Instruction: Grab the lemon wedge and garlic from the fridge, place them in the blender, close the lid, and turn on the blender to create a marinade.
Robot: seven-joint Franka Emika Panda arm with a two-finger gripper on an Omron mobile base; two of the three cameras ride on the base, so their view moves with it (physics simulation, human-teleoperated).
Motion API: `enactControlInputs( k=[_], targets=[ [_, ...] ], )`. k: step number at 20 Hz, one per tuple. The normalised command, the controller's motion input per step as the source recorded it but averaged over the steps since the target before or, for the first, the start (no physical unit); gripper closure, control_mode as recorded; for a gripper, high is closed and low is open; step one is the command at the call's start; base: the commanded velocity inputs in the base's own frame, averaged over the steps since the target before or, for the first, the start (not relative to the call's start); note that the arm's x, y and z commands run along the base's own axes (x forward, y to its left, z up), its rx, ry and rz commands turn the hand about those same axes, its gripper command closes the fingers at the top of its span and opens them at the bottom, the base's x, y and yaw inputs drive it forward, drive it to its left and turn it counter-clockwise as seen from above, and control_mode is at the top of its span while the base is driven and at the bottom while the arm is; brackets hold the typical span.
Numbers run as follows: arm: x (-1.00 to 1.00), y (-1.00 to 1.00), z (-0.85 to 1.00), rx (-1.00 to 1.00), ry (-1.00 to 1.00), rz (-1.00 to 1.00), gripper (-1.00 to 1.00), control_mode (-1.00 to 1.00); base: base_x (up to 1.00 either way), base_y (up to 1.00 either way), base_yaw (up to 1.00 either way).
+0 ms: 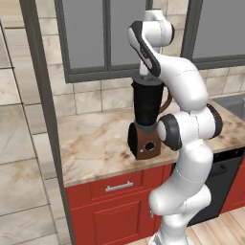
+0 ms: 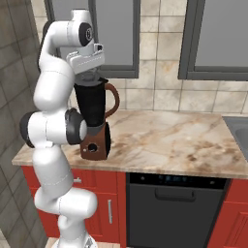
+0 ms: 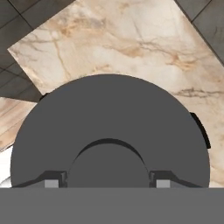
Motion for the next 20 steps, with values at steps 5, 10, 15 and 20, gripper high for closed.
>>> enactControlInputs(
  k=[5, 10, 15, 20],
  targets=[
    [0.19, 0.0, -0.13, -0.02, 0.0, -0.01, 1.0, -1.0, 0.0, 0.0, 0.0],
    [0.08, 0.08, -0.24, -0.03, 0.0, 0.0, 1.0, -1.0, 0.0, 0.0, 0.0],
    [-0.19, 0.06, -0.04, 0.0, 0.04, 0.01, 1.0, -1.0, 0.0, 0.0, 0.0],
    [-0.07, 0.01, -0.08, 0.0, 0.04, 0.0, 1.0, -1.0, 0.0, 0.0, 0.0]
  ],
)
